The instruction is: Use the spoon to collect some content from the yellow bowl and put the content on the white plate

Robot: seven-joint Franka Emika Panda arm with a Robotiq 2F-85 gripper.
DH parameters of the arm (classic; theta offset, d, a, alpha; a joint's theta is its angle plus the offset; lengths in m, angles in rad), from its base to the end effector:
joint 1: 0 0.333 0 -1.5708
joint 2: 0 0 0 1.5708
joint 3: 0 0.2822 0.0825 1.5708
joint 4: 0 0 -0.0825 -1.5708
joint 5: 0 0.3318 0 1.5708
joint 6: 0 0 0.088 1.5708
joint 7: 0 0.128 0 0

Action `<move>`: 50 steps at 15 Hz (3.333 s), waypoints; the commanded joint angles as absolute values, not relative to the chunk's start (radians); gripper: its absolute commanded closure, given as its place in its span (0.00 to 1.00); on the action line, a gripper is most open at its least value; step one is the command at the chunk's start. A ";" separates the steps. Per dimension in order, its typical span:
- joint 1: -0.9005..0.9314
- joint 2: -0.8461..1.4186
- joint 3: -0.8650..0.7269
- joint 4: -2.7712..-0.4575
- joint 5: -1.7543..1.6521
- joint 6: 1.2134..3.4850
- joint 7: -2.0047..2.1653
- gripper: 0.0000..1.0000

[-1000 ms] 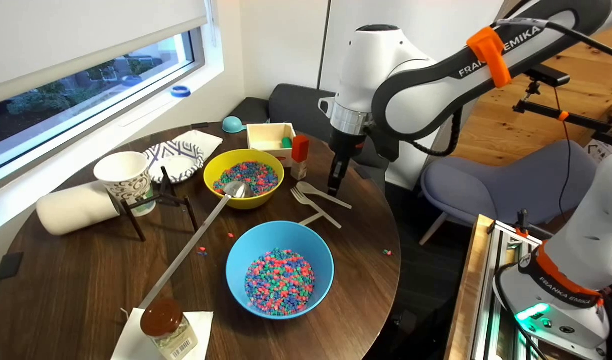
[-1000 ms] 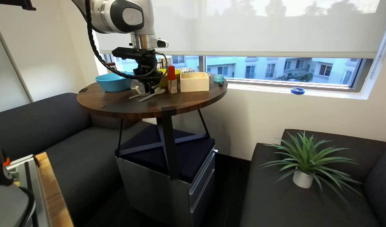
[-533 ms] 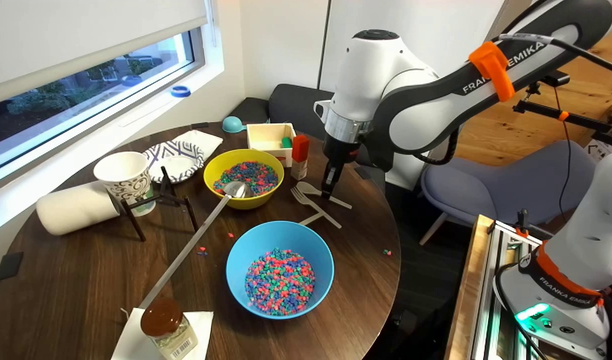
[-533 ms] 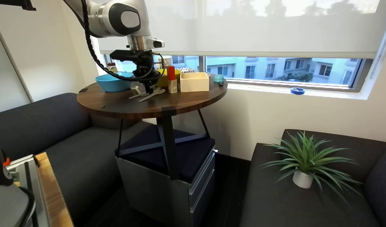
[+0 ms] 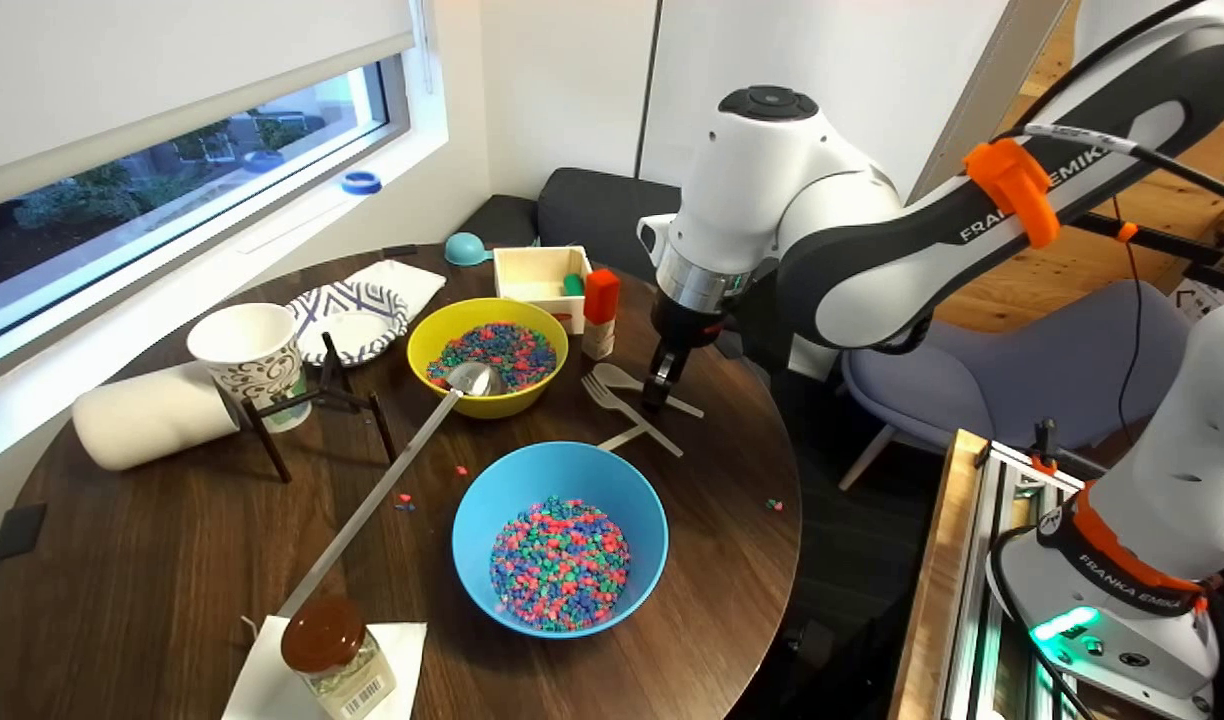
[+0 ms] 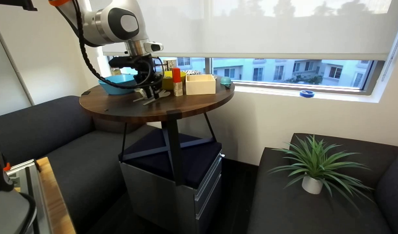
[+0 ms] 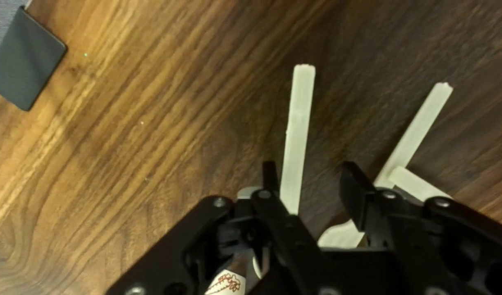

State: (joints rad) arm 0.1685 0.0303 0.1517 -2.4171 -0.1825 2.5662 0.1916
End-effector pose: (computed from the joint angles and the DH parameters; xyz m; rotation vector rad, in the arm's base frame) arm 0.4451 0.1485 0.2938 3.0348 0.4208 0.2171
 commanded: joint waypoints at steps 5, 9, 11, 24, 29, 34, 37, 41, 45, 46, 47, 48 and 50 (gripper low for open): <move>0.162 -0.008 0.145 -2.507 -0.333 2.694 0.363 0.57; 0.153 0.005 0.133 -2.533 -0.413 2.809 0.397 0.52; 0.148 0.011 0.125 -2.538 -0.462 2.846 0.421 0.62; 0.167 -0.217 0.168 -2.585 -0.301 2.569 0.332 0.96; 0.189 -0.314 0.173 -2.461 -0.163 2.302 0.123 0.96; 0.190 -0.240 0.137 -2.220 -0.091 2.107 -0.088 0.96; 0.194 -0.138 0.138 -2.076 -0.053 2.041 -0.175 0.96; 0.189 0.029 0.157 -1.914 -0.034 1.964 -0.205 0.96; 0.190 0.179 0.171 -1.792 -0.040 1.952 -0.175 0.96; 0.191 0.207 0.173 -1.768 -0.043 1.963 -0.160 0.96; 0.192 0.235 0.174 -1.741 -0.040 1.961 -0.151 0.96; 0.188 0.262 0.175 -1.710 -0.013 1.954 -0.147 0.96; 0.185 0.295 0.177 -1.683 0.001 1.989 -0.155 0.96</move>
State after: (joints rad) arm 0.1890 0.2303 0.1668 -1.7604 -0.0368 1.9937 -0.1579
